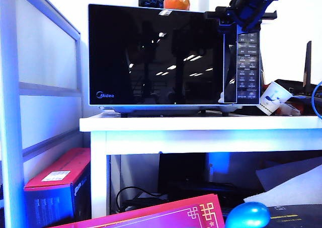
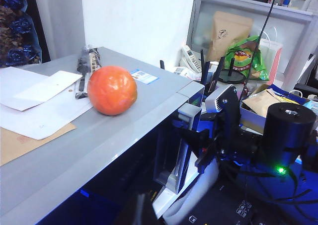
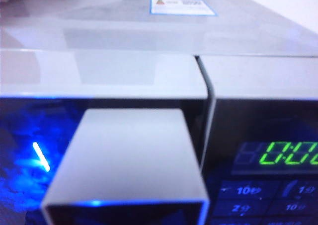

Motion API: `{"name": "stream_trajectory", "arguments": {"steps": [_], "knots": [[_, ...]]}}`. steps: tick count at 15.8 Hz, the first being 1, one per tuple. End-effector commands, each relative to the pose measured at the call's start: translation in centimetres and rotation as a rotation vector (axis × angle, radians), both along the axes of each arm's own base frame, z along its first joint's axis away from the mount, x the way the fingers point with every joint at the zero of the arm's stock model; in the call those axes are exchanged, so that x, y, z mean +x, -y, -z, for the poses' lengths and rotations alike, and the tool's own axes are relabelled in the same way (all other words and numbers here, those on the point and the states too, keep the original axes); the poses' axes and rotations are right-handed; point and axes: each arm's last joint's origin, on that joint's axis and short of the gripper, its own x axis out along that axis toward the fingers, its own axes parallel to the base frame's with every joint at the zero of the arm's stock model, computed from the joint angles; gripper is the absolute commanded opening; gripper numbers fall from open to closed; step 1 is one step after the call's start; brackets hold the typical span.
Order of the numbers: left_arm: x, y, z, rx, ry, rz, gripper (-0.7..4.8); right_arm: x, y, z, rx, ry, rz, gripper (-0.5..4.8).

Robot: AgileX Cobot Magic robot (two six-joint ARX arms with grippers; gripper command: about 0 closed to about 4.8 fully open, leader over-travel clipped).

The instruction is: Open the microwave door, place the orange inside the microwave, then close the microwave door.

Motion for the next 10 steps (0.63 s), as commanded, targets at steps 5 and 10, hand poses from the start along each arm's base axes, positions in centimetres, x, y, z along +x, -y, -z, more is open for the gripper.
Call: {"name": "stream_trajectory", "arguments": {"steps": [5,10], "knots": [[-0.2,0.0,-0.3,-0.001,0.025,0.005,0.17,-2.2,0.4,-2.2,-0.018,-0.041,-0.077,3.48],[-0.2,0.0,-0.3,0.002,0.016,0.006,0.17,-4.0,0.4,-3.8,0.000,-0.044,-0.224,4.79]]}}
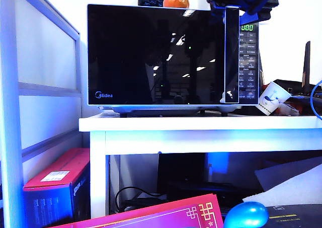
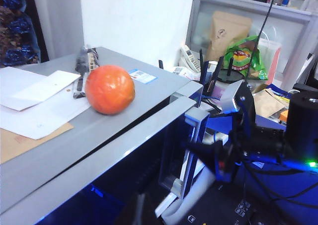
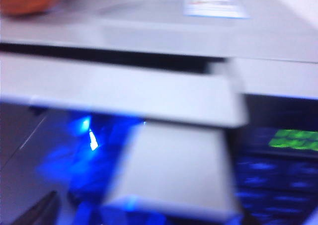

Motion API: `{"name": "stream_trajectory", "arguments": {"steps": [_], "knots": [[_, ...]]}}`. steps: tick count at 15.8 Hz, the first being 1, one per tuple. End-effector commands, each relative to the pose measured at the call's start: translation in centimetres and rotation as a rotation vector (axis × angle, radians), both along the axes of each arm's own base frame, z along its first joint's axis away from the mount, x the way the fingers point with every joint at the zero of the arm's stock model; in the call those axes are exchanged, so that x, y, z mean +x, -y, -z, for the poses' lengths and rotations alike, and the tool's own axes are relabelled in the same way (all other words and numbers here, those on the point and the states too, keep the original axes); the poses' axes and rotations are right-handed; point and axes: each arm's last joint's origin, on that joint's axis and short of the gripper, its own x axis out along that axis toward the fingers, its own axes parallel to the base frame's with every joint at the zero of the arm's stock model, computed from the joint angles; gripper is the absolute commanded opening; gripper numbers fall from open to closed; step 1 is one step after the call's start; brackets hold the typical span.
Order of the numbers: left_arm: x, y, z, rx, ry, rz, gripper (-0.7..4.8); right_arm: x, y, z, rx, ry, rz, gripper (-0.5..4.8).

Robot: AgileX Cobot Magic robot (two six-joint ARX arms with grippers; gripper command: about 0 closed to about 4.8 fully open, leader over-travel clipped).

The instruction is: Open the microwave door, place the orange inside the microwave, then close the microwave door.

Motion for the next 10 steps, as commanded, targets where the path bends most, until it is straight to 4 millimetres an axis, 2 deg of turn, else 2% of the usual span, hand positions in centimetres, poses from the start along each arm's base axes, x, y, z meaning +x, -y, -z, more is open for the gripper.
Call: {"name": "stream_trajectory", "arguments": {"steps": [1,4,8,9,10], "knots": [[-0.2,0.0,-0.3,0.002,0.017,0.005,0.17,-1.8,0.1,-2.1,0.026,0.024,-0.125,4.79],[-0.2,0.0,-0.3,0.002,0.015,0.005,0.17,-3.3,0.3,-3.3,0.035,0.017,-0.188,4.79],[-0.2,0.0,-0.2,0.003,0.011,0.005,0.18,-7.0,1.3,-7.0,0.051,0.112,-0.186,4.79],[-0.2,0.0,-0.2,0.003,0.013,0.005,0.17,-8.9,1.8,-8.7,0.061,0.173,-0.184,4.79],[-0.2,0.0,-0.2,0.003,0.013,0.005,0.17,-9.7,2.2,-9.5,0.064,0.215,-0.130,4.79]]}}
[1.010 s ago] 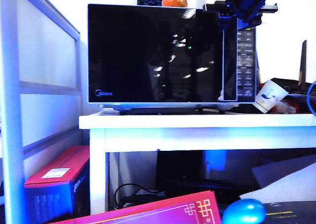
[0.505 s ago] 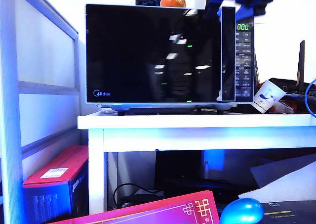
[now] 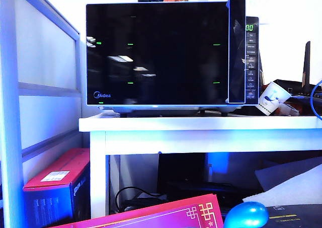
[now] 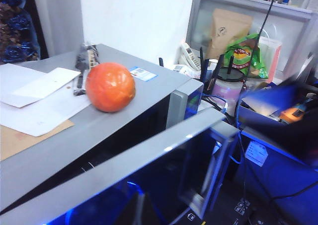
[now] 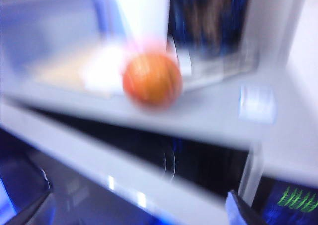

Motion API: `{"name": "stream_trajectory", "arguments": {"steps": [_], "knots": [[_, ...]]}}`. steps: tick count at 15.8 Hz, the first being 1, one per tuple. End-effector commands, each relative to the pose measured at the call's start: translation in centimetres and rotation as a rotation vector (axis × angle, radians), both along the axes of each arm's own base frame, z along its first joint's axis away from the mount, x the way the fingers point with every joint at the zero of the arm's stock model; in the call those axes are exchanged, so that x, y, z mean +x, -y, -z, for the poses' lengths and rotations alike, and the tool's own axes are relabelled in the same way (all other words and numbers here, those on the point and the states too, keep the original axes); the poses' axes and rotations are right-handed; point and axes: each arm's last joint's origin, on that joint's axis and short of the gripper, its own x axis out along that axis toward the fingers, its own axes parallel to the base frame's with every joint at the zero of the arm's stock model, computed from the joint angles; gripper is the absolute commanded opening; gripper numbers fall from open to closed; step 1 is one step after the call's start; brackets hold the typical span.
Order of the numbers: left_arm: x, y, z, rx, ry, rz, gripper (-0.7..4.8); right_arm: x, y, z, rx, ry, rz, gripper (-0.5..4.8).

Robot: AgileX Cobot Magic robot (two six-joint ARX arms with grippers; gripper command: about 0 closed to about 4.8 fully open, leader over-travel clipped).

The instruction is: Open the microwave door, place the orange inside the microwave, then close the microwave door.

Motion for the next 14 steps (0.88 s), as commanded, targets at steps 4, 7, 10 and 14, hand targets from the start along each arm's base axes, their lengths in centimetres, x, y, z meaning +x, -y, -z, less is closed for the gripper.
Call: {"name": "stream_trajectory", "arguments": {"steps": [4,7,10,14], "knots": [[-0.2,0.0,-0.3,0.000,0.021,0.006,0.17,-0.1,1.3,-1.2,-0.044,0.113,0.402,2.25],[-0.2,0.0,-0.3,0.000,0.020,0.006,0.17,2.5,1.1,1.2,-0.142,0.041,0.546,1.60],[-0.3,0.0,-0.3,0.000,0.020,0.006,0.17,5.7,0.6,4.4,-0.190,-0.039,0.593,1.56],[-0.3,0.0,-0.3,0.000,0.021,0.006,0.17,7.5,0.5,6.1,-0.191,-0.056,0.485,1.56]]}}
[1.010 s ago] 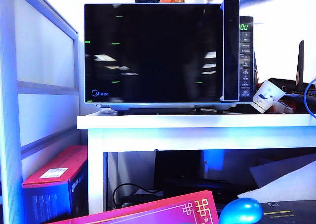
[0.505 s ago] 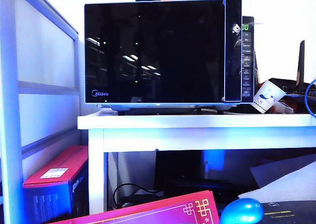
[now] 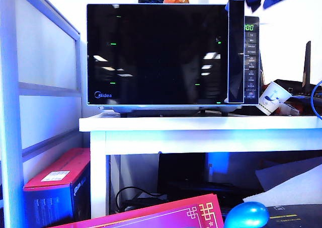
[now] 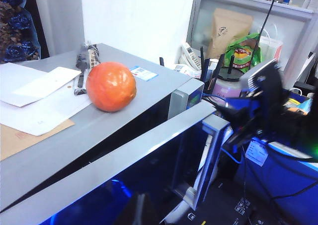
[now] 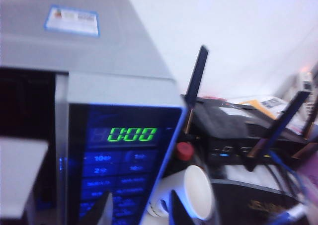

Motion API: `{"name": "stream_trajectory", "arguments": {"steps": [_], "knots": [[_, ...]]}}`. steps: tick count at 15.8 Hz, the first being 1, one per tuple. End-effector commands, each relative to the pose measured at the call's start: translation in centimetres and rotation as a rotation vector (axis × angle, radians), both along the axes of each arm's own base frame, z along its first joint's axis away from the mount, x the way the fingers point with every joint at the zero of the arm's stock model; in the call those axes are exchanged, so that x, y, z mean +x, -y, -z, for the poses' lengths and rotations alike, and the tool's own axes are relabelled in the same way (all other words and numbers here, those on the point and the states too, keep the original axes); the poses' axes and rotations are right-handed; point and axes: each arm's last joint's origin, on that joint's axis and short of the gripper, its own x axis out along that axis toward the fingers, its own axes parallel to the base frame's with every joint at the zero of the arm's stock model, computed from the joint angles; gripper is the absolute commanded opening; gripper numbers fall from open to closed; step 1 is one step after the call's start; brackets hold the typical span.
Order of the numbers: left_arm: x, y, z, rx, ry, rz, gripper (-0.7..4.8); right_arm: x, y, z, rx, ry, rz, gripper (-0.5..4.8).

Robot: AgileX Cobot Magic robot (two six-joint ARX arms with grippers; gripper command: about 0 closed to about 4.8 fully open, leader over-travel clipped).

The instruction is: Open the microwave door, place the orange inside the microwave, then close the microwave door.

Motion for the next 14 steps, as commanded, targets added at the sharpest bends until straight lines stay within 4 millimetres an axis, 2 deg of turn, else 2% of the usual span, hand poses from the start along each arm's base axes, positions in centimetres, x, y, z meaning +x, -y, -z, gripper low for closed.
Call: {"name": "stream_trajectory", "arguments": {"steps": [1,4,8,11,12,14], "knots": [[-0.2,0.0,-0.3,0.000,0.022,0.006,0.17,0.3,-0.2,-0.1,0.022,0.016,-0.126,1.56],[-0.2,0.0,-0.3,0.000,0.023,0.006,0.17,0.1,-0.6,-0.2,0.050,0.010,-0.343,1.56],[-0.2,0.0,-0.3,0.000,0.022,0.005,0.17,-1.6,-0.2,-1.8,0.051,0.016,-0.351,1.56],[-0.2,0.0,-0.3,0.000,0.022,0.006,0.17,-3.1,0.2,-3.2,0.063,0.040,-0.442,1.56],[-0.2,0.0,-0.3,0.000,0.022,0.006,0.17,-3.4,0.3,-3.5,0.063,0.049,-0.437,1.56],[-0.2,0.0,-0.3,0.000,0.022,0.006,0.17,-3.3,0.7,-3.6,0.049,0.062,-0.303,1.56]]}}
